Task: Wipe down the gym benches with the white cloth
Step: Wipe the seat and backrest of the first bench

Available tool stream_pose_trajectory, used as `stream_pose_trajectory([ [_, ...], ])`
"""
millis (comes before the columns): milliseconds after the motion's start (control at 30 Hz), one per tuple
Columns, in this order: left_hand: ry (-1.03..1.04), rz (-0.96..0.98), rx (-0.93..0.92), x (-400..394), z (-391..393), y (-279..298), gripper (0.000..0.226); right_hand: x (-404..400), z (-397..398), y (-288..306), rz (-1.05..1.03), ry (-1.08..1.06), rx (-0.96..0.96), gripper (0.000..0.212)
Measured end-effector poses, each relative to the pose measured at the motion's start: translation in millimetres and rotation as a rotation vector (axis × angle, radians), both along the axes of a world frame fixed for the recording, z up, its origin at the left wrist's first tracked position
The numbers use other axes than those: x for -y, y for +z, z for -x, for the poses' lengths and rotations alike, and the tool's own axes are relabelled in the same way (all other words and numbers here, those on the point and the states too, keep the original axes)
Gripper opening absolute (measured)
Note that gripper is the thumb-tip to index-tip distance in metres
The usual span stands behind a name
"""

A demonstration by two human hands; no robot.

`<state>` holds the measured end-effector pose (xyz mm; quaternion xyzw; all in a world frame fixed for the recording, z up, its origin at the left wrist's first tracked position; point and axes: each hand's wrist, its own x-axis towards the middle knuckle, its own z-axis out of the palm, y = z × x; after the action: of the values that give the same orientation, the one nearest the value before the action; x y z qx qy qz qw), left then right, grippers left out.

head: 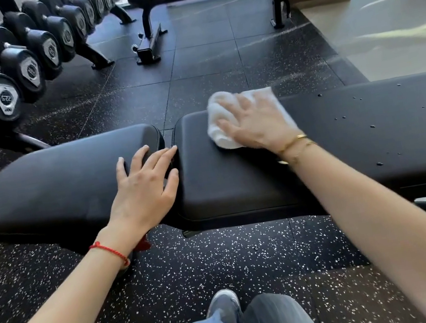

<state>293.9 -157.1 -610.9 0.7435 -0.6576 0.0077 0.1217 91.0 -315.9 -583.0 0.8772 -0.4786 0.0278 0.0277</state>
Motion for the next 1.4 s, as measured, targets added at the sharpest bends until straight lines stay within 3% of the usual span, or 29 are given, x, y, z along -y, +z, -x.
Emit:
stream_pose_trajectory([
  [100,-0.003,-0.001,0.005,-1.0,-0.8,1.3,0.054,-26.7,-20.6,-6.1,-0.085,0.109,0.051,0.061],
  [233,0.004,0.002,-0.021,-2.4,0.6,3.3,0.049,-59.6,28.6,-12.7,-0.075,0.204,0.092,0.063],
  [367,-0.021,0.064,-0.089,-0.8,7.6,8.8,0.046,-24.8,73.4,-7.3,-0.005,0.055,0.046,0.059],
  [500,-0.105,0.093,-0.143,13.7,28.4,16.8,0.045,-6.5,52.3,-1.2,-0.12,-0.124,0.057,0.061],
  [733,-0.147,0.092,-0.21,32.9,62.2,15.3,0.047,-86.3,102.4,-11.9,-0.113,0.117,0.085,0.066],
  [867,-0.137,0.12,-0.232,35.6,64.2,12.9,0.043,-50.8,136.5,-5.7,-0.047,-0.02,0.056,0.06],
  [967,-0.124,0.142,-0.243,36.0,66.3,11.4,0.042,-14.4,105.8,5.4,-0.103,-0.15,0.072,0.059],
  [1100,-0.125,0.147,-0.251,36.4,65.0,10.5,0.043,-42.8,60.0,-2.7,-0.076,0.025,0.04,0.059],
  [1233,-0.127,0.152,-0.261,34.5,62.7,7.9,0.044,-85.8,94.1,-12.8,-0.109,0.139,0.121,0.064],
  [1400,-0.123,0.151,-0.274,35.7,63.4,7.7,0.044,-19.2,125.0,-9.0,0.021,0.019,0.068,0.056],
])
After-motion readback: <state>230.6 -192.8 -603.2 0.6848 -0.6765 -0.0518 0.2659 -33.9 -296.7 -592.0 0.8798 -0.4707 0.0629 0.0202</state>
